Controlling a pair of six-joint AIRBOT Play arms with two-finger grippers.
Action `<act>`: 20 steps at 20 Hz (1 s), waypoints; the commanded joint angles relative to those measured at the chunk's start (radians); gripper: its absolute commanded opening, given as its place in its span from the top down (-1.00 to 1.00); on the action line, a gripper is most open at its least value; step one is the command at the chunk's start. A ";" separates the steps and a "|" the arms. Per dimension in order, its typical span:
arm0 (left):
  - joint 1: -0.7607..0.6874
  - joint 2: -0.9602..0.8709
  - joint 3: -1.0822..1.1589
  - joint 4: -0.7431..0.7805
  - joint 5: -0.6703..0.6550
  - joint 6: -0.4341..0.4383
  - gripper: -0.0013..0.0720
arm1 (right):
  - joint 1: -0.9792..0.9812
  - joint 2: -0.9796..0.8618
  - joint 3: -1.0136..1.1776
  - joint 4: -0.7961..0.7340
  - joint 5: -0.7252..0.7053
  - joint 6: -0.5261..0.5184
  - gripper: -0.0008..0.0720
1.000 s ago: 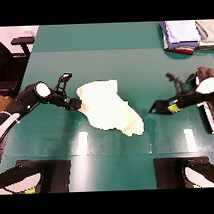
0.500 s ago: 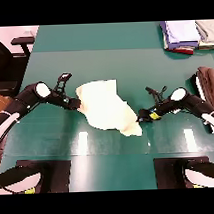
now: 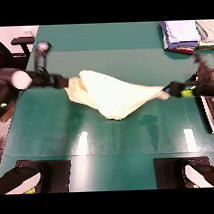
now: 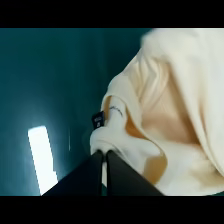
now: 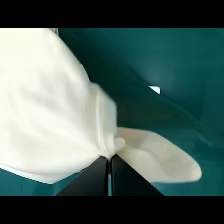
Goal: Fold the shirts.
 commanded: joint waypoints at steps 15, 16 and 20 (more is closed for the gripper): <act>0.001 0.425 0.674 -0.001 -0.052 0.035 0.89 | 0.003 0.044 1.019 -0.342 0.199 0.040 0.93; 0.001 0.420 0.666 0.002 -0.098 0.038 0.89 | 0.003 -0.011 1.094 -0.362 0.236 0.056 0.93; 0.001 0.300 0.550 0.064 -0.375 0.056 0.89 | 0.019 -0.244 1.191 -0.362 0.283 0.098 0.93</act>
